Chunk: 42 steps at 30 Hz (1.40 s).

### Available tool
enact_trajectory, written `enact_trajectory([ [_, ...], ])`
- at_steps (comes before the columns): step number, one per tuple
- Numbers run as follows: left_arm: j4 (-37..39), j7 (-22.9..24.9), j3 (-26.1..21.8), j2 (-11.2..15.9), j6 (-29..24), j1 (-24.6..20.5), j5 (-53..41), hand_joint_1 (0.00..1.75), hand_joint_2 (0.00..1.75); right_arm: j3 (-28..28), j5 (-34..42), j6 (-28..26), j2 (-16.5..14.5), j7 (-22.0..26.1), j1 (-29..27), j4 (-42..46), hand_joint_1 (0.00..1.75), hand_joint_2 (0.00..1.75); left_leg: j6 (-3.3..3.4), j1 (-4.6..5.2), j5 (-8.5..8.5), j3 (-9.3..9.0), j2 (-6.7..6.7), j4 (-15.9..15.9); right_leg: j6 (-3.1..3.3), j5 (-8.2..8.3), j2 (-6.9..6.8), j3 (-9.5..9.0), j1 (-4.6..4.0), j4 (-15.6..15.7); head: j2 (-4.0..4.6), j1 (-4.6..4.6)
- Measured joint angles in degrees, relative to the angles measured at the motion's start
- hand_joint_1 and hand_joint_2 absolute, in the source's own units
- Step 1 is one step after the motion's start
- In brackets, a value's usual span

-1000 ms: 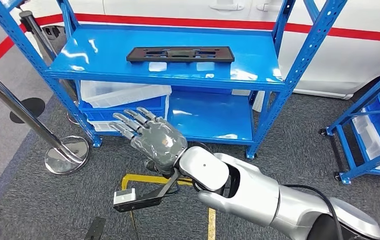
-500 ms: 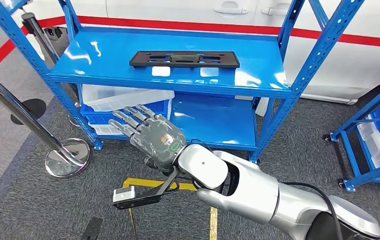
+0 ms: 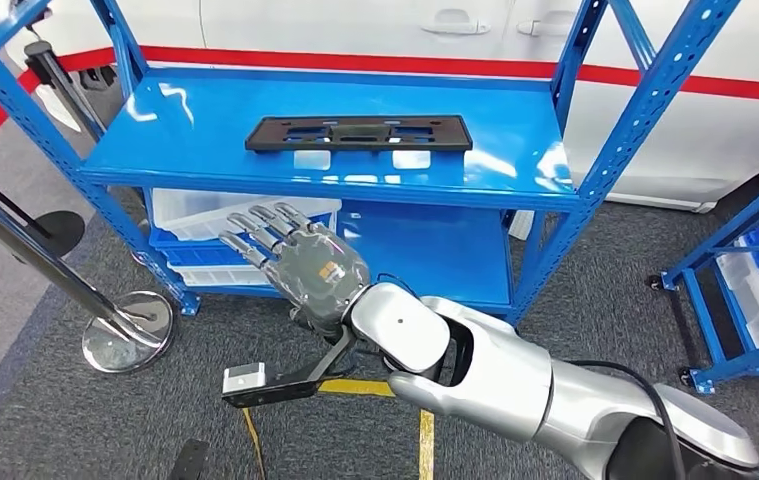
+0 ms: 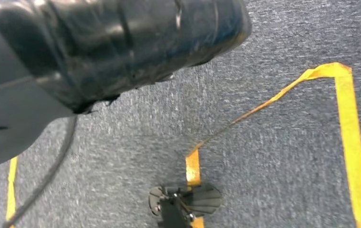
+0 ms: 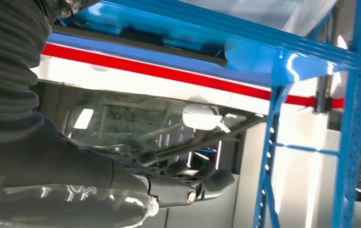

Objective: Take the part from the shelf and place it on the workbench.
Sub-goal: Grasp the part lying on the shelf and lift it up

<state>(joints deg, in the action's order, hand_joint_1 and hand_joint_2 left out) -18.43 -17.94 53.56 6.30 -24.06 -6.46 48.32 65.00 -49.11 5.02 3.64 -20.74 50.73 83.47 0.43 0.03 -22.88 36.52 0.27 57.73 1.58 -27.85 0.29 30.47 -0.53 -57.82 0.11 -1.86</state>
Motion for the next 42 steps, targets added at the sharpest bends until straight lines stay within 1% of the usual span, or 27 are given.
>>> enact_trajectory([
  [2,0.00,0.09,-0.16,0.01,0.02,0.12,0.00,0.00,0.00,-0.02,-0.29,0.27,-0.01,-0.34,0.11,-0.15,0.00,1.75,0.82,-0.05,-0.60,-0.79,0.05,-0.62,-0.49,-0.09,-0.05,-0.29,0.05,-0.45,0.00,0.04],
  [4,0.00,0.10,-0.23,0.01,-0.03,0.23,-0.07,0.00,0.00,-0.01,-0.33,0.92,-0.02,-0.65,0.41,-0.37,0.00,1.75,1.57,-0.24,-1.14,-2.04,0.10,-1.06,-0.92,-0.81,-0.06,0.59,0.16,-3.33,0.00,0.10],
  [5,0.00,0.07,-0.26,0.01,-0.04,0.19,-0.11,0.00,0.00,-0.01,-0.28,1.37,-0.02,-0.83,0.62,-0.49,0.00,1.75,1.88,-0.29,-1.45,-2.59,0.11,-1.20,-1.14,-1.83,-0.07,2.28,0.26,-6.42,0.00,0.13],
  [7,0.00,0.04,-0.31,0.02,-0.06,0.09,-0.17,0.00,0.00,0.01,-0.16,2.27,-0.01,-1.37,0.99,-0.91,0.00,1.75,2.26,-0.28,-2.18,-3.42,0.12,-1.21,-1.55,-4.48,-0.07,7.26,0.47,-14.07,0.00,0.18],
  [8,0.00,0.04,-0.32,0.02,-0.06,0.14,-0.17,0.00,0.00,0.01,-0.14,2.63,-0.01,-1.71,1.03,-1.20,0.00,1.75,2.26,-0.28,-2.57,-3.83,0.14,-1.18,-1.70,-5.20,-0.07,9.48,0.58,-16.66,0.00,0.18],
  [9,0.00,0.05,-0.32,0.01,-0.05,0.22,-0.17,0.00,0.00,0.01,-0.12,2.92,0.00,-2.07,1.08,-1.56,0.00,1.75,2.22,-0.28,-3.00,-4.33,0.18,-1.14,-1.77,-4.98,-0.08,10.92,0.66,-17.54,0.00,0.18],
  [10,0.00,0.06,-0.32,0.01,-0.04,0.28,-0.17,0.00,0.00,0.01,-0.01,3.09,0.00,-2.33,1.19,-1.93,0.00,1.75,2.16,-0.29,-3.47,-4.89,0.22,-1.07,-1.78,-3.74,-0.08,11.46,0.72,-16.65,0.00,0.20],
  [12,-0.01,0.13,-0.32,-0.10,0.03,0.28,-0.24,0.00,0.00,0.00,0.87,3.21,-0.14,-2.51,1.79,-3.05,0.00,1.75,1.87,-0.32,-4.63,-6.09,0.35,-0.88,-1.52,1.87,-0.09,10.00,0.75,-9.59,0.00,0.22],
  [14,-0.01,0.27,-0.32,-0.22,0.15,0.02,-0.42,0.00,0.00,-0.01,2.12,3.17,-0.59,-2.38,2.63,-4.99,0.00,1.75,1.25,-0.24,-5.72,-6.74,0.49,-0.56,-1.03,5.33,-0.09,8.23,0.49,-3.16,0.00,0.21],
  [15,0.00,0.38,-0.32,-0.25,0.22,-0.11,-0.56,0.00,0.00,-0.01,2.49,3.16,-0.91,-2.32,2.92,-6.13,0.00,1.75,0.90,-0.20,-6.07,-6.78,0.52,-0.37,-0.70,5.79,-0.07,7.96,0.39,-1.86,0.00,0.21],
  [16,-0.01,0.47,-0.32,-0.26,0.29,-0.26,-0.69,0.00,0.00,0.00,2.65,3.14,-1.28,-2.32,3.17,-7.28,0.00,1.75,0.58,-0.14,-6.28,-6.90,0.53,-0.28,-0.33,5.29,-0.09,7.87,0.26,-1.66,0.00,0.21],
  [19,-0.02,0.67,-0.32,-0.32,0.47,-0.56,-1.03,0.00,0.00,0.01,2.71,2.99,-2.55,-2.51,4.21,-10.80,0.00,1.75,-0.26,-0.24,-6.94,-6.48,0.35,1.22,0.72,5.34,-0.10,6.95,0.47,-1.21,0.00,0.18],
  [20,-0.02,0.71,-0.32,-0.33,0.51,-0.71,-1.15,0.00,0.00,0.01,2.70,2.89,-2.99,-2.56,4.70,-12.03,0.00,1.75,-0.53,-0.34,-7.37,-5.41,0.27,3.20,0.97,5.26,-0.09,6.57,0.58,-1.06,0.00,0.12],
  [23,-0.02,0.75,-0.33,-0.37,0.66,-1.00,-1.44,0.00,0.00,0.03,2.68,2.40,-4.12,-2.58,5.42,-16.40,0.00,1.75,-1.18,-0.53,-10.39,1.32,0.16,13.06,1.39,4.49,-0.10,5.74,0.48,-0.94,0.00,0.05],
  [24,-0.02,0.78,-0.33,-0.40,0.70,-0.94,-1.50,0.00,0.00,0.07,2.64,2.28,-4.39,-2.58,5.40,-17.97,0.00,1.75,-1.30,-0.55,-10.86,3.26,0.16,14.98,1.42,4.15,-0.09,5.40,0.41,-0.98,0.00,0.05],
  [25,-0.02,0.82,-0.33,-0.43,0.74,-0.85,-1.56,0.00,0.00,0.12,2.54,2.22,-4.64,-2.58,5.36,-19.35,0.00,1.75,-1.33,-0.56,-10.02,4.15,0.15,14.73,1.44,3.78,-0.05,5.00,0.37,-1.04,0.00,0.05],
  [26,-0.02,0.85,-0.33,-0.47,0.76,-0.79,-1.65,0.00,0.00,0.20,2.36,2.19,-4.93,-2.58,5.37,-20.70,0.00,1.75,-1.27,-0.56,-7.82,4.03,0.15,12.45,1.43,3.40,-0.01,4.53,0.33,-1.10,0.00,0.05],
  [28,-0.02,0.87,-0.32,-0.50,0.76,-0.80,-1.86,0.00,0.00,0.36,2.02,2.24,-5.55,-2.65,5.43,-23.18,0.00,1.75,-0.87,-0.50,-2.23,2.27,0.14,5.07,1.28,2.68,0.09,3.60,0.23,-1.17,0.00,0.07],
  [30,-0.02,0.87,-0.32,-0.52,0.77,-0.95,-2.00,0.00,0.00,0.50,1.92,2.44,-5.98,-2.79,5.53,-25.37,0.00,1.75,-0.21,-0.19,-0.36,1.09,0.13,0.59,0.86,2.27,0.20,3.38,0.14,-1.17,0.00,0.06],
  [32,-0.02,0.88,-0.32,-0.54,0.78,-0.94,-2.02,0.00,0.00,0.61,1.92,2.61,-6.21,-2.91,5.55,-27.21,0.00,1.75,0.41,0.06,-0.58,0.89,0.16,0.13,0.21,1.94,0.28,3.38,0.07,-1.12,0.00,0.06],
  [33,-0.02,0.89,-0.32,-0.57,0.77,-0.88,-2.02,0.00,0.00,0.64,1.92,2.64,-6.26,-2.95,5.56,-27.98,0.00,1.75,0.70,-0.10,-0.08,0.62,0.14,0.02,-0.16,1.61,0.26,3.39,0.05,-1.29,0.00,0.06],
  [35,-0.02,0.89,-0.32,-0.65,0.77,-0.89,-2.03,0.00,0.00,0.66,2.06,2.68,-6.40,-2.94,5.74,-29.36,0.00,1.75,1.19,-0.40,0.02,0.11,0.08,-0.37,-0.80,0.14,0.20,4.34,0.08,-3.59,0.00,0.12],
  [38,-0.02,0.87,-0.32,-0.72,0.80,-1.21,-2.05,0.00,0.00,0.72,2.84,2.74,-6.56,-2.77,5.71,-31.63,0.00,1.75,1.78,-0.50,-0.36,-0.42,0.05,-0.47,-1.45,-3.99,0.15,9.78,0.31,-13.77,0.00,0.22],
  [39,-0.02,0.87,-0.32,-0.73,0.82,-1.20,-2.04,0.00,0.00,0.76,3.07,2.76,-6.59,-2.66,5.55,-32.43,0.00,1.75,1.83,-0.50,-0.54,-0.54,0.08,-0.40,-1.55,-4.41,0.15,11.49,0.40,-16.42,0.00,0.23],
  [40,-0.02,0.87,-0.32,-0.73,0.86,-1.14,-2.04,0.00,0.00,0.80,3.23,2.78,-6.61,-2.53,5.39,-33.22,0.00,1.75,1.82,-0.50,-0.76,-0.68,0.12,-0.30,-1.59,-3.81,0.14,12.36,0.49,-17.22,0.00,0.24],
  [41,-0.02,0.86,-0.32,-0.73,0.90,-1.08,-2.03,0.00,0.00,0.83,3.30,2.78,-6.67,-2.42,5.28,-33.91,0.00,1.75,1.75,-0.50,-1.03,-0.87,0.18,-0.13,-1.54,-2.10,0.14,12.08,0.56,-15.69,0.00,0.24],
  [42,-0.02,0.83,-0.32,-0.74,0.96,-1.03,-2.03,0.00,0.00,0.84,3.37,2.76,-6.77,-2.31,5.25,-34.48,0.00,1.75,1.64,-0.50,-1.34,-1.07,0.23,0.07,-1.41,0.25,0.14,10.81,0.60,-12.30,0.00,0.24],
])
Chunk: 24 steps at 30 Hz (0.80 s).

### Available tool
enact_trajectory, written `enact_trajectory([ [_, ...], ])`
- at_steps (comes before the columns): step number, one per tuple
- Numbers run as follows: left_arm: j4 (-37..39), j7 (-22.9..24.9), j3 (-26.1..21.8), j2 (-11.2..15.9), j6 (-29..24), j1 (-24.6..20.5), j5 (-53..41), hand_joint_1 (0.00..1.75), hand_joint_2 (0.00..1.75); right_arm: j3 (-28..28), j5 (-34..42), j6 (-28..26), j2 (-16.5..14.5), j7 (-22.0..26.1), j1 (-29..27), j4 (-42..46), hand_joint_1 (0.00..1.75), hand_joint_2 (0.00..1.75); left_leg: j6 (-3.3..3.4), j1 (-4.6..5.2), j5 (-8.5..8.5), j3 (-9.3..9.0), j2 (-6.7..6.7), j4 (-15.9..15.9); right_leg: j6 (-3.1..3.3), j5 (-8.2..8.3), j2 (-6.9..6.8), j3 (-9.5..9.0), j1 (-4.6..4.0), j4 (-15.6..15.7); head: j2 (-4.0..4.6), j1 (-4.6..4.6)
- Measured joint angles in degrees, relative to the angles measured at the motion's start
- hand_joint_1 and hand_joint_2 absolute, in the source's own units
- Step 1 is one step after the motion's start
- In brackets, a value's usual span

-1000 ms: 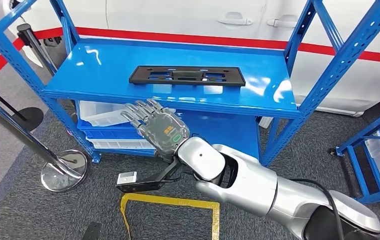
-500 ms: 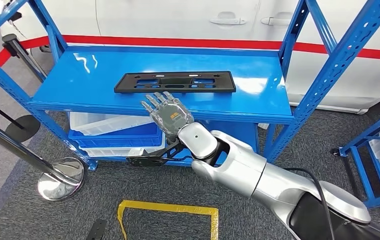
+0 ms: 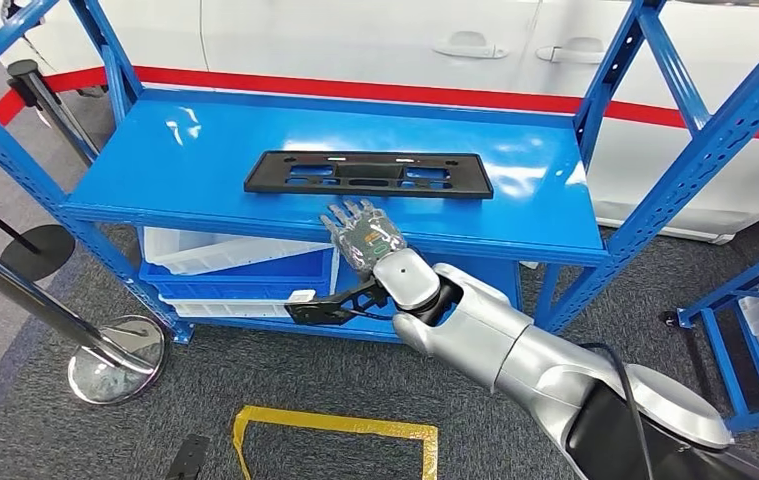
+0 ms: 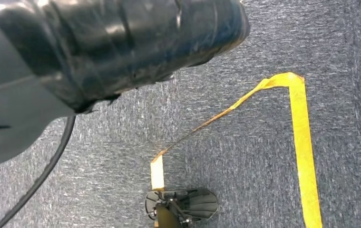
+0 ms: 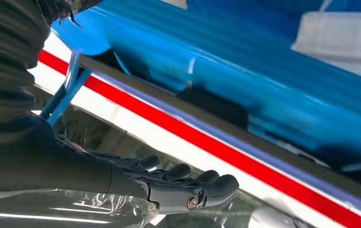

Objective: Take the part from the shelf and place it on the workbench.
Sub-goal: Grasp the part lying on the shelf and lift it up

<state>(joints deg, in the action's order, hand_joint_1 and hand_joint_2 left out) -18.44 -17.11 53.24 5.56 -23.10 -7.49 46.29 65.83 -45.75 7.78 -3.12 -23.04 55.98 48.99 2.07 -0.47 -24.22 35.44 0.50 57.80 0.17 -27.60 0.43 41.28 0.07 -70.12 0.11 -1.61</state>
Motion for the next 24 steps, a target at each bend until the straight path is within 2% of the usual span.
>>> enact_trajectory([
  [2,0.01,-0.08,0.00,-0.07,0.15,-0.01,0.00,0.00,0.00,0.01,0.29,-0.03,-0.36,0.24,0.08,-0.80,0.00,1.75,-0.43,0.11,-0.65,-0.13,0.06,0.57,0.45,3.17,0.01,-3.09,-0.11,7.17,0.00,-0.03],
  [3,0.01,-0.11,0.00,-0.09,0.22,-0.05,0.00,0.00,0.00,0.01,0.50,-0.03,-0.57,0.32,0.11,-1.10,0.00,1.75,-0.68,0.20,-0.85,-0.07,0.06,0.74,0.65,3.67,0.04,-4.00,-0.20,9.18,0.00,-0.05],
  [5,0.01,-0.16,-0.01,-0.11,0.29,-0.08,0.01,0.00,0.00,0.02,0.83,-0.02,-0.91,0.48,0.11,-1.63,0.00,1.75,-1.22,0.27,-1.00,0.00,0.06,0.77,1.06,3.48,0.12,-4.45,-0.42,10.19,0.00,-0.09],
  [8,0.02,-0.29,-0.02,-0.20,0.31,-0.01,0.01,0.00,0.00,0.01,1.04,-0.09,-1.30,0.56,0.16,-2.15,0.00,1.75,-2.04,0.14,-1.86,0.10,-0.03,1.57,1.86,3.60,0.14,-5.03,-0.13,10.80,0.00,-0.20],
  [10,0.02,-0.37,-0.02,-0.27,0.31,0.00,0.01,0.00,0.00,0.01,1.16,-0.13,-1.68,0.58,0.20,-2.42,0.00,1.75,-2.59,-0.02,-4.59,2.50,-0.12,6.80,2.30,3.57,0.10,-5.47,0.04,11.14,0.00,-0.42],
  [12,0.02,-0.42,-0.02,-0.27,0.31,0.10,0.03,0.00,0.00,0.02,1.28,-0.22,-1.94,0.59,0.05,-2.71,0.00,1.75,-3.00,-0.11,-7.44,6.40,-0.14,14.26,2.54,3.42,0.08,-5.60,0.00,11.14,0.00,-0.54],
  [13,0.02,-0.44,-0.02,-0.27,0.32,0.23,0.04,0.00,0.00,0.02,1.33,-0.29,-2.01,0.60,-0.08,-2.86,0.00,1.75,-3.11,-0.13,-7.75,7.68,-0.14,16.34,2.58,3.35,0.09,-5.63,-0.01,11.12,0.00,-0.54],
  [14,0.02,-0.45,-0.02,-0.27,0.33,0.34,0.04,0.00,0.00,0.02,1.35,-0.38,-2.05,0.59,-0.20,-2.97,0.00,1.75,-3.15,-0.15,-7.11,8.04,-0.14,16.48,2.58,3.29,0.10,-5.68,-0.01,11.10,0.00,-0.55],
  [15,0.02,-0.46,-0.02,-0.27,0.34,0.39,0.04,0.00,0.00,0.02,1.35,-0.49,-2.09,0.58,-0.26,-3.06,0.00,1.75,-3.13,-0.17,-5.42,7.17,-0.15,14.21,2.53,3.19,0.13,-5.78,0.00,11.06,0.00,-0.55],
  [16,0.02,-0.48,-0.02,-0.27,0.34,0.40,0.04,0.00,0.00,0.02,1.36,-0.58,-2.14,0.58,-0.27,-3.10,0.00,1.75,-3.07,-0.20,-3.22,5.39,-0.17,10.33,2.43,3.06,0.15,-5.94,0.01,11.04,0.00,-0.55],
  [18,0.02,-0.50,-0.02,-0.28,0.36,0.31,0.03,0.00,0.00,0.01,1.45,-0.83,-2.23,0.52,-0.18,-3.13,0.00,1.75,-2.76,-0.08,-0.38,1.67,-0.21,2.71,2.07,2.79,0.17,-6.24,-0.07,11.05,0.00,-0.54],
  [19,0.02,-0.51,-0.02,-0.28,0.37,0.30,0.02,0.00,0.00,0.01,1.55,-1.05,-2.26,0.44,-0.15,-3.14,0.00,1.75,-2.48,0.05,0.00,0.67,-0.18,0.80,1.84,2.72,0.18,-6.32,-0.14,11.10,0.00,-0.50],
  [20,0.02,-0.50,-0.02,-0.29,0.39,0.31,0.01,0.00,0.00,0.00,1.64,-1.42,-2.27,0.29,-0.14,-3.16,0.00,1.75,-2.17,0.22,-0.21,0.33,-0.15,0.18,1.60,2.67,0.18,-6.37,-0.20,11.20,0.00,-0.48],
  [23,0.02,-0.46,-0.02,-0.31,0.47,0.42,-0.02,0.00,0.00,-0.11,1.72,-3.15,-2.28,-0.38,-0.04,-3.15,0.00,1.75,-1.14,0.13,-0.11,-0.16,-0.09,-0.28,0.71,2.19,0.14,-6.40,-0.27,10.98,0.00,-0.39],
  [24,0.02,-0.47,-0.02,-0.33,0.52,0.41,-0.04,0.00,0.00,-0.23,1.70,-3.75,-2.28,-0.61,0.06,-3.13,0.00,1.75,-0.78,0.01,-0.10,-0.45,-0.12,-0.51,0.41,1.44,0.10,-5.89,-0.26,9.72,0.00,-0.28],
])
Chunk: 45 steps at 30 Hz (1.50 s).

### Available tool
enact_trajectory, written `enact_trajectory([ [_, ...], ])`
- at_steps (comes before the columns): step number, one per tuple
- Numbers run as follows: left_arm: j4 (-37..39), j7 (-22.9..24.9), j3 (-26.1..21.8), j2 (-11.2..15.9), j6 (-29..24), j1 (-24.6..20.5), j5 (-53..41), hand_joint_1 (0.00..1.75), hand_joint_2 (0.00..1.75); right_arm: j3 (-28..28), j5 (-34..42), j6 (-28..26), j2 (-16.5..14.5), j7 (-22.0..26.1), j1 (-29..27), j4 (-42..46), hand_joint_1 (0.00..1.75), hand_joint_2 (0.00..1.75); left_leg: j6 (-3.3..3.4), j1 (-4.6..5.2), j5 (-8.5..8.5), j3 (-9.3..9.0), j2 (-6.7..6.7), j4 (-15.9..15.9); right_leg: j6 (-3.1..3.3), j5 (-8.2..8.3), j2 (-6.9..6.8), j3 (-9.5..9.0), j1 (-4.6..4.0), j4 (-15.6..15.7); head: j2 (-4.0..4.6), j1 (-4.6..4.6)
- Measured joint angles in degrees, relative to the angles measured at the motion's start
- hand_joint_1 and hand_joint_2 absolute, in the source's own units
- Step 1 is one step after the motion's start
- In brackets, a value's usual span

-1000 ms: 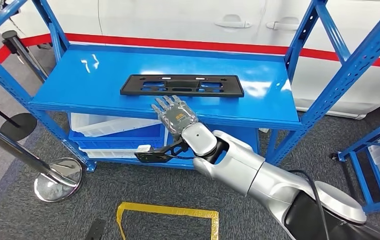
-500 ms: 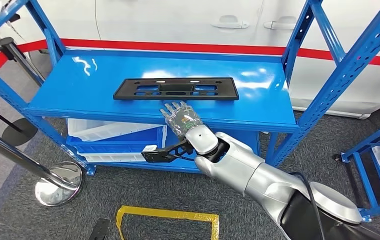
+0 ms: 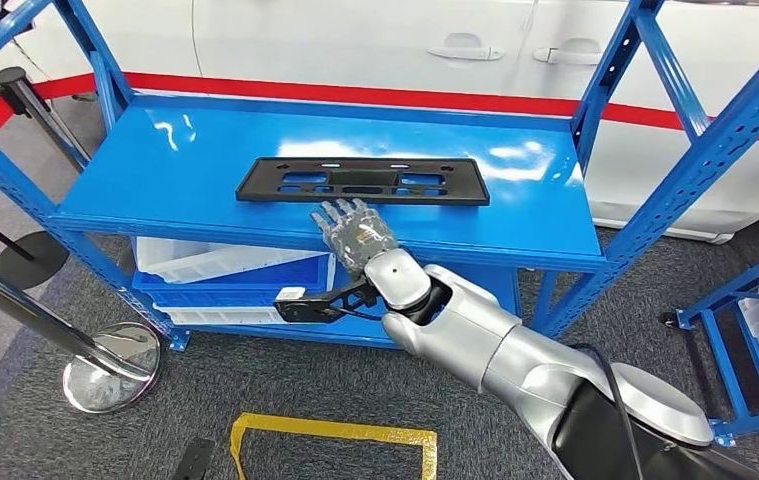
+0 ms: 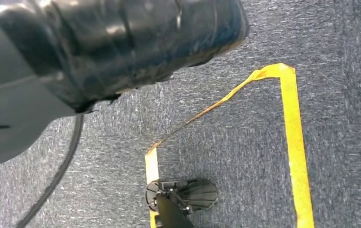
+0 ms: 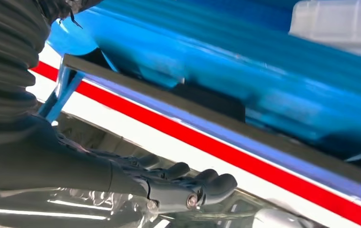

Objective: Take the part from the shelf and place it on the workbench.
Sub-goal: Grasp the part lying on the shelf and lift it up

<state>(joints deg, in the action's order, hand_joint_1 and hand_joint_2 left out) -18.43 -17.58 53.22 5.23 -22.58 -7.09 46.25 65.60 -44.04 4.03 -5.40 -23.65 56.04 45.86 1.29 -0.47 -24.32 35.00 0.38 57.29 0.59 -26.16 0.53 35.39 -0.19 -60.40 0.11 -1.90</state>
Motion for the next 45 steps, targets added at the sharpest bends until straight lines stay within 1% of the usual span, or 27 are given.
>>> enact_trajectory([
  [1,0.00,-0.01,0.00,-0.02,0.05,-0.03,-0.02,0.00,0.00,-0.13,-0.02,-0.55,0.00,-0.21,0.10,0.03,0.00,1.75,0.33,-0.11,-0.02,-0.30,-0.03,-0.20,-0.24,-1.21,-0.05,1.17,0.02,-2.47,0.00,0.08],
  [3,0.00,-0.01,0.00,-0.03,0.15,-0.07,-0.05,0.00,0.00,-0.30,-0.02,-1.37,0.01,-0.67,0.13,0.09,0.00,1.75,0.79,-0.03,-0.29,-0.59,-0.08,-0.22,-0.46,-4.17,-0.09,5.06,0.16,-9.95,0.00,0.22],
  [4,0.00,0.00,0.00,-0.03,0.20,-0.05,-0.07,0.00,0.00,-0.32,-0.02,-1.61,0.03,-0.84,0.05,0.11,0.00,1.75,0.89,-0.01,-0.43,-0.71,-0.08,-0.20,-0.49,-5.03,-0.09,7.00,0.20,-13.21,0.00,0.22],
  [5,0.00,0.01,0.00,-0.03,0.24,-0.01,-0.08,0.00,0.00,-0.33,-0.03,-1.74,0.05,-0.96,-0.05,0.11,0.00,1.75,0.93,0.01,-0.59,-0.87,-0.05,-0.18,-0.45,-4.90,-0.09,8.16,0.20,-14.76,0.00,0.23],
  [6,0.00,0.01,0.00,-0.03,0.27,0.02,-0.09,0.00,0.00,-0.34,-0.05,-1.82,0.08,-1.02,-0.13,0.11,0.00,1.75,0.90,0.03,-0.79,-1.11,0.00,-0.16,-0.33,-3.68,-0.09,8.22,0.19,-14.11,0.00,0.22],
  [7,0.00,0.01,0.00,-0.05,0.29,0.05,-0.11,0.00,0.00,-0.38,-0.08,-1.86,0.09,-1.05,-0.15,0.11,0.00,1.75,0.83,0.05,-1.00,-1.43,0.06,-0.15,-0.13,-1.71,-0.09,7.27,0.16,-11.55,0.00,0.23],
  [9,0.00,0.01,0.00,-0.15,0.31,0.04,-0.14,0.00,0.00,-0.51,-0.14,-1.91,0.08,-1.09,-0.07,0.11,0.00,1.75,0.53,0.17,-1.56,-2.09,0.14,-0.09,0.57,2.29,-0.09,3.56,-0.12,-3.45,0.00,0.21],
  [10,0.00,0.01,0.00,-0.21,0.33,0.02,-0.15,0.00,0.00,-0.59,-0.15,-1.93,0.06,-1.14,0.00,0.12,0.00,1.75,0.33,0.24,-1.78,-2.24,0.15,-0.04,0.86,3.21,-0.08,2.13,-0.25,-0.51,0.00,0.20],
  [11,0.00,0.01,0.00,-0.26,0.34,0.01,-0.16,0.00,0.00,-0.66,-0.19,-1.94,0.04,-1.26,0.06,0.12,0.00,1.75,0.09,0.28,-1.96,-2.30,0.14,-0.01,1.09,3.54,-0.05,1.20,-0.42,1.40,0.00,0.18],
  [14,0.00,0.07,0.00,-0.25,0.39,-0.01,-0.33,0.00,0.00,-0.73,-0.75,-1.94,0.04,-1.86,0.11,0.09,0.00,1.75,-0.82,0.19,-2.36,-2.46,0.05,-0.09,1.57,3.22,0.09,0.54,-0.37,2.44,0.00,0.21],
  [16,0.00,0.13,0.00,-0.27,0.40,-0.05,-0.48,0.00,0.00,-0.76,-1.14,-1.91,0.03,-2.09,0.21,0.09,0.00,1.75,-1.49,0.11,-3.94,-1.41,-0.01,2.55,1.93,3.21,0.05,-0.12,0.03,3.06,0.00,0.01],
  [19,0.00,0.19,0.00,-0.36,0.40,-0.02,-0.54,0.00,0.00,-0.78,-1.38,-1.40,0.02,-2.18,0.09,0.01,0.00,1.75,-2.33,-0.19,-7.77,4.45,-0.05,13.14,2.25,2.86,0.01,-0.50,0.14,3.17,0.00,-0.18],
  [20,0.00,0.20,0.00,-0.36,0.40,0.08,-0.54,0.00,0.00,-0.78,-1.55,-1.14,0.02,-2.23,-0.10,-0.07,0.00,1.75,-2.53,-0.27,-7.92,6.09,-0.05,15.44,2.28,2.69,0.03,-0.59,0.15,3.10,0.00,-0.19],
  [21,0.00,0.20,0.00,-0.36,0.40,0.17,-0.55,0.00,0.00,-0.78,-1.75,-0.90,0.02,-2.32,-0.29,-0.16,0.00,1.75,-2.67,-0.34,-7.13,6.86,-0.06,15.88,2.26,2.51,0.06,-0.70,0.17,3.01,0.00,-0.20],
  [22,0.00,0.20,0.00,-0.36,0.40,0.23,-0.55,0.00,0.00,-0.78,-2.03,-0.62,0.02,-2.47,-0.43,-0.26,0.00,1.75,-2.74,-0.42,-5.28,6.51,-0.07,14.04,2.21,2.29,0.09,-0.88,0.20,2.89,0.00,-0.21],
  [24,0.00,0.19,0.01,-0.35,0.40,0.18,-0.56,0.00,0.00,-0.78,-2.65,0.20,0.01,-2.85,-0.45,-0.44,0.00,1.75,-2.66,-0.49,-0.85,3.42,-0.13,6.20,1.88,1.70,0.12,-1.37,0.20,2.64,0.00,-0.19],
  [26,0.00,0.17,0.01,-0.38,0.40,0.06,-0.56,0.00,0.00,-0.77,-3.07,1.39,-0.01,-3.11,-0.34,-0.65,0.00,1.75,-2.12,-0.28,1.00,0.89,-0.07,0.50,1.36,1.26,0.13,-1.56,0.05,2.43,0.00,-0.15],
  [29,0.00,0.18,0.01,-0.43,0.35,0.11,-0.56,0.00,0.00,-0.75,-3.57,2.78,-0.04,-3.51,-0.34,-1.03,0.00,1.75,-1.02,-0.19,0.55,0.38,0.00,-0.29,0.54,0.91,0.10,-1.54,-0.05,2.41,0.00,-0.04],
  [31,0.00,0.19,0.02,-0.45,0.29,0.12,-0.64,0.00,0.00,-0.75,-4.10,3.13,-0.07,-3.87,-0.23,-1.29,0.00,1.75,-0.35,-0.42,0.50,-0.16,-0.05,-0.69,0.01,-0.46,0.00,-0.60,-0.03,0.17,0.00,0.09],
  [34,0.00,0.19,0.01,-0.46,0.21,-0.02,-0.72,0.00,0.00,-0.72,-4.76,3.52,-0.07,-4.25,-0.36,-1.82,0.00,1.75,0.48,-0.34,0.14,-0.68,-0.09,-0.80,-0.35,-4.82,-0.06,5.21,0.20,-10.80,0.00,0.23],
  [35,0.00,0.19,0.00,-0.46,0.16,0.01,-0.72,0.00,0.00,-0.70,-4.94,3.68,-0.04,-4.35,-0.56,-2.04,0.00,1.75,0.60,-0.30,0.00,-0.77,-0.08,-0.74,-0.41,-5.43,-0.06,7.23,0.28,-13.91,0.00,0.23],
  [36,0.00,0.19,0.00,-0.46,0.12,0.06,-0.73,0.00,0.00,-0.68,-5.08,3.80,-0.02,-4.44,-0.74,-2.25,0.00,1.75,0.62,-0.28,-0.17,-0.88,-0.05,-0.66,-0.43,-4.99,-0.06,8.34,0.33,-15.11,0.00,0.23],
  [37,0.00,0.20,0.01,-0.47,0.08,0.11,-0.73,0.00,0.00,-0.66,-5.18,3.88,-0.01,-4.52,-0.83,-2.46,0.00,1.75,0.57,-0.28,-0.38,-1.02,-0.01,-0.52,-0.38,-3.45,-0.07,8.29,0.36,-14.01,0.00,0.23],
  [38,0.00,0.20,0.01,-0.50,0.05,0.14,-0.74,0.00,0.00,-0.65,-5.22,3.93,0.00,-4.55,-0.83,-2.61,0.00,1.75,0.47,-0.29,-0.67,-1.21,0.03,-0.33,-0.25,-1.09,-0.07,7.08,0.37,-10.73,0.00,0.24],
  [40,0.00,0.21,0.01,-0.56,0.01,0.11,-0.76,0.00,0.00,-0.65,-5.25,3.95,-0.01,-4.58,-0.66,-2.83,0.00,1.75,0.09,-0.21,-1.33,-1.49,0.07,0.13,0.18,2.48,-0.07,3.46,0.28,-2.70,0.00,0.22],
  [42,0.00,0.22,0.01,-0.60,-0.03,0.03,-0.76,0.00,0.00,-0.64,-5.25,3.93,-0.08,-4.60,-0.52,-2.96,0.00,1.75,-0.42,-0.07,-1.77,-1.48,0.09,0.42,0.50,3.08,0.02,1.59,0.09,1.06,0.00,0.16],
  [45,0.00,0.23,0.00,-0.60,-0.10,0.02,-0.77,0.00,0.00,-0.65,-5.27,3.92,-0.16,-4.62,-0.51,-3.22,0.00,1.75,-1.32,-0.17,-2.10,-1.61,0.06,0.34,1.09,2.82,0.20,1.19,0.05,1.54,0.00,0.16],
])
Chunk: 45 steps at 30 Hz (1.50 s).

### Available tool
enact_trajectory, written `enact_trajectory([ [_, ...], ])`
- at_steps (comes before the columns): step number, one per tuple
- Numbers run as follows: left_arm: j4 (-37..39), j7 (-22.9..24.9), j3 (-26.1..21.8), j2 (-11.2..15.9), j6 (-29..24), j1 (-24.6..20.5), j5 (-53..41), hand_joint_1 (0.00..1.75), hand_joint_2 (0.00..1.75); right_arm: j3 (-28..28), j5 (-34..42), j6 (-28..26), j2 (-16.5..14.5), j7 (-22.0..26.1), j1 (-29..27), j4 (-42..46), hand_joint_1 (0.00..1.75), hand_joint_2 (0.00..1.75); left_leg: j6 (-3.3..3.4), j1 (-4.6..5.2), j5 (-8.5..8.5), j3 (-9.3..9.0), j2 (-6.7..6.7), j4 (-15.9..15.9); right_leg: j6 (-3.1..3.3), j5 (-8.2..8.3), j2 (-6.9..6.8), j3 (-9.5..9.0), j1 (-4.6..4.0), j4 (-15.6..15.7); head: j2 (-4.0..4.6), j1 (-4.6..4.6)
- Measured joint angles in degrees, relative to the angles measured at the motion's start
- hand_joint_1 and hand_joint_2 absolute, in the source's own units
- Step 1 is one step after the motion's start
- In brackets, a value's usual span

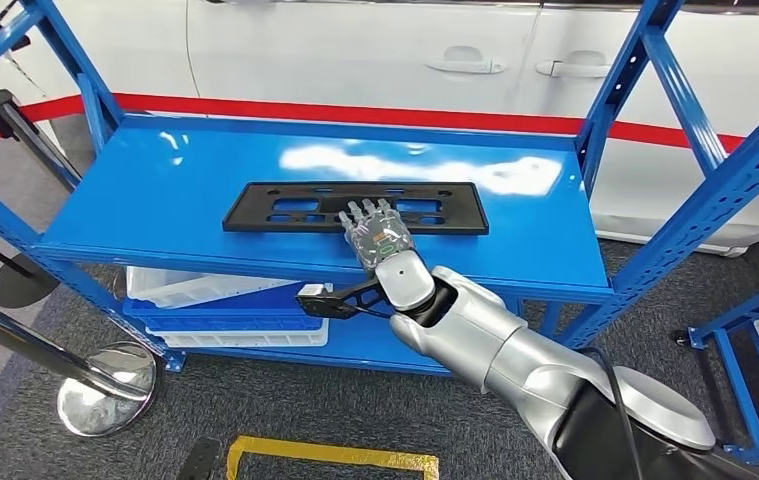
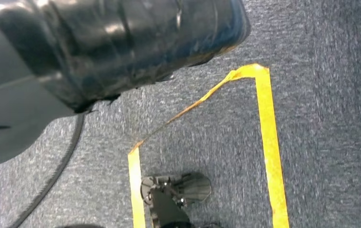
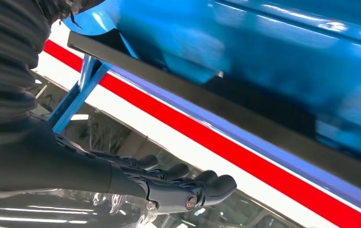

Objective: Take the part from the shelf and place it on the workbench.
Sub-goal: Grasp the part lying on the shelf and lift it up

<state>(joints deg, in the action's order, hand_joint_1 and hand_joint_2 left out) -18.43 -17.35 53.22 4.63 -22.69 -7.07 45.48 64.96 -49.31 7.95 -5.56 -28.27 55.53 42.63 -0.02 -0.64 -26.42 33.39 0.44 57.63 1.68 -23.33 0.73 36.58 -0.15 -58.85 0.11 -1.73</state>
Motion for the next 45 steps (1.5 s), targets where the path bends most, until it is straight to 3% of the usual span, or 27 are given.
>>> enact_trajectory([
  [2,0.00,0.00,0.01,-0.05,-0.02,-0.04,-0.07,0.00,0.00,0.00,-0.01,-0.03,-0.10,-0.01,0.13,-0.15,0.00,1.75,-0.62,-0.04,-1.37,0.69,-0.08,2.06,0.51,-0.02,-0.05,-0.54,0.30,0.43,0.00,-0.22],
  [4,0.00,0.03,0.02,-0.10,-0.03,-0.13,-0.15,0.00,0.00,0.01,-0.04,-0.05,-0.22,0.00,0.26,-0.27,0.00,1.75,-1.03,-0.11,-4.12,3.83,-0.14,8.47,0.87,-0.20,-0.11,-0.88,0.29,0.54,0.00,-0.47],
  [6,0.00,0.08,0.02,-0.09,-0.06,-0.07,-0.20,0.00,0.00,0.03,-0.17,-0.04,-0.27,0.01,0.12,-0.50,0.00,0.87,-1.28,-0.17,-5.90,7.70,-0.15,15.00,1.11,-0.43,-0.11,-0.99,0.17,0.49,0.00,-0.51],
  [7,0.00,0.10,0.02,-0.09,-0.07,0.02,-0.22,0.00,0.00,0.04,-0.30,-0.03,-0.27,0.01,0.00,-0.63,0.00,0.44,-1.30,-0.17,-5.44,8.53,-0.15,15.76,1.14,-0.55,-0.09,-1.05,0.13,0.44,0.00,-0.53],
  [8,0.00,0.10,0.02,-0.10,-0.08,0.05,-0.25,0.00,0.00,0.04,-0.50,-0.03,-0.28,0.01,-0.08,-0.73,0.00,0.00,-1.23,-0.17,-3.91,8.22,-0.15,14.24,1.12,-0.67,-0.04,-1.15,0.12,0.38,0.00,-0.53],
  [10,0.00,0.11,0.02,-0.10,-0.09,-0.05,-0.27,0.00,0.00,0.05,-1.02,-0.04,-0.30,-0.01,-0.07,-0.84,0.00,0.00,-0.81,-0.11,0.28,4.98,-0.15,6.51,0.91,-1.00,0.03,-1.49,0.09,0.26,0.00,-0.52],
  [12,0.00,0.11,0.02,-0.10,-0.09,-0.22,-0.30,0.00,0.00,0.05,-1.58,-0.05,-0.32,-0.09,0.02,-0.90,0.00,0.87,-0.24,0.18,2.16,2.23,-0.12,0.65,0.47,-1.27,0.07,-1.63,-0.05,0.18,0.00,-0.47],
  [14,0.00,0.13,0.02,-0.10,-0.08,-0.23,-0.31,0.00,0.00,0.06,-2.09,-0.04,-0.32,-0.34,0.00,-0.96,0.00,1.75,0.29,0.49,1.96,1.70,-0.06,-0.33,-0.07,-1.38,0.08,-1.67,-0.08,0.26,0.00,-0.46],
  [17,0.00,0.14,0.02,-0.16,-0.03,-0.13,-0.33,0.00,0.00,0.07,-3.45,-0.09,-0.29,-1.29,0.18,-1.04,0.00,1.75,1.15,0.09,2.13,0.97,-0.13,-1.08,-0.99,-2.63,-0.07,-0.90,-0.11,-1.54,0.00,-0.32],
  [20,0.00,0.15,0.02,-0.19,-0.03,-0.18,-0.33,0.00,0.00,0.07,-4.98,-0.14,-0.17,-2.20,0.26,-1.13,0.00,1.75,1.68,0.00,1.89,0.48,-0.22,-1.24,-1.56,-6.65,-0.18,4.09,0.13,-11.22,0.00,-0.11],
  [22,0.00,0.15,0.02,-0.18,-0.03,-0.12,-0.33,0.00,0.00,0.07,-5.55,-0.09,0.07,-2.39,-0.01,-1.23,0.00,1.75,1.78,0.01,1.56,0.32,-0.19,-1.05,-1.66,-6.95,-0.20,6.84,0.28,-15.34,0.00,-0.10],
  [23,0.00,0.15,0.02,-0.19,-0.03,-0.07,-0.32,0.00,0.00,0.07,-5.76,-0.05,0.18,-2.40,-0.08,-1.28,0.00,1.75,1.74,0.01,1.33,0.19,-0.15,-0.89,-1.61,-5.60,-0.20,6.72,0.32,-14.34,0.00,-0.09],
  [25,0.00,0.15,0.02,-0.27,-0.02,-0.03,-0.31,0.00,0.00,0.07,-6.08,0.03,0.29,-2.38,-0.03,-1.31,0.00,1.75,1.50,-0.01,0.70,-0.17,-0.09,-0.47,-1.28,-1.66,-0.21,3.92,0.32,-7.63,0.00,-0.09],
  [27,0.00,0.15,0.02,-0.35,-0.01,-0.15,-0.31,0.00,0.00,0.07,-6.16,0.10,0.23,-2.32,0.14,-1.29,0.00,1.75,1.01,0.23,0.05,-0.26,-0.07,0.03,-0.85,0.07,-0.17,1.11,0.17,-1.92,0.00,-0.14],
  [32,0.00,0.16,0.02,-0.40,-0.02,-0.29,-0.31,0.00,0.00,0.09,-6.26,0.20,0.17,-2.05,0.20,-1.27,0.00,1.75,-0.39,0.16,-1.32,-0.09,-0.15,1.20,0.52,-0.44,0.00,-0.19,0.19,-0.33,0.00,-0.42],
  [33,0.00,0.15,0.02,-0.44,-0.03,-0.31,-0.29,0.00,0.00,0.08,-6.32,0.21,0.16,-1.94,0.22,-1.26,0.00,1.75,-0.64,0.12,-2.44,0.92,-0.18,3.37,0.79,-0.53,-0.04,-0.48,0.30,-0.16,0.00,-0.54],
  [35,0.00,0.12,0.02,-0.49,-0.05,-0.32,-0.24,0.00,0.00,0.08,-6.42,0.29,0.14,-1.75,0.14,-1.27,0.00,1.75,-1.00,0.03,-5.16,4.73,-0.21,10.44,1.21,-0.85,-0.10,-0.86,0.20,-0.09,0.00,-0.79],
  [37,0.00,0.11,0.02,-0.47,-0.08,-0.14,-0.12,0.00,0.00,0.08,-6.43,0.40,0.14,-1.53,-0.14,-1.28,0.00,1.75,-1.13,0.00,-5.75,8.13,-0.21,15.45,1.42,-1.20,-0.06,-1.17,0.03,-0.11,0.00,-0.80],
  [38,0.00,0.11,0.02,-0.46,-0.08,-0.04,-0.06,0.00,0.00,0.08,-6.43,0.46,0.14,-1.43,-0.27,-1.28,0.00,1.75,-1.08,0.01,-4.50,8.49,-0.20,15.05,1.43,-1.40,0.00,-1.39,-0.01,-0.13,0.00,-0.80],
  [39,0.00,0.11,0.02,-0.45,-0.09,0.03,-0.01,0.00,0.00,0.09,-6.43,0.50,0.13,-1.33,-0.34,-1.27,0.00,1.75,-0.93,0.02,-2.41,7.84,-0.20,12.67,1.41,-1.61,0.06,-1.70,-0.05,-0.13,0.00,-0.81],
  [41,0.00,0.10,0.02,-0.44,-0.08,0.00,0.02,0.00,0.00,0.09,-6.44,0.53,0.01,-1.22,-0.32,-1.26,0.00,1.75,-0.39,0.19,1.74,4.81,-0.21,5.11,1.18,-2.09,0.11,-2.31,-0.18,-0.12,0.00,-0.79],
  [43,0.00,0.07,0.02,-0.43,-0.07,-0.09,0.02,0.00,0.00,0.09,-6.45,0.53,-0.17,-1.14,-0.32,-1.25,0.00,1.75,0.19,0.51,2.84,2.73,-0.16,0.55,0.76,-2.42,0.14,-2.55,-0.30,-0.07,0.00,-0.75],
  [45,0.00,0.02,0.02,-0.43,-0.05,-0.07,0.07,0.00,0.00,0.08,-6.45,0.55,-0.28,-1.07,-0.39,-1.19,0.00,1.75,0.68,0.62,2.33,2.25,-0.10,-0.22,0.22,-2.62,0.15,-2.71,-0.31,0.15,0.00,-0.75],
])
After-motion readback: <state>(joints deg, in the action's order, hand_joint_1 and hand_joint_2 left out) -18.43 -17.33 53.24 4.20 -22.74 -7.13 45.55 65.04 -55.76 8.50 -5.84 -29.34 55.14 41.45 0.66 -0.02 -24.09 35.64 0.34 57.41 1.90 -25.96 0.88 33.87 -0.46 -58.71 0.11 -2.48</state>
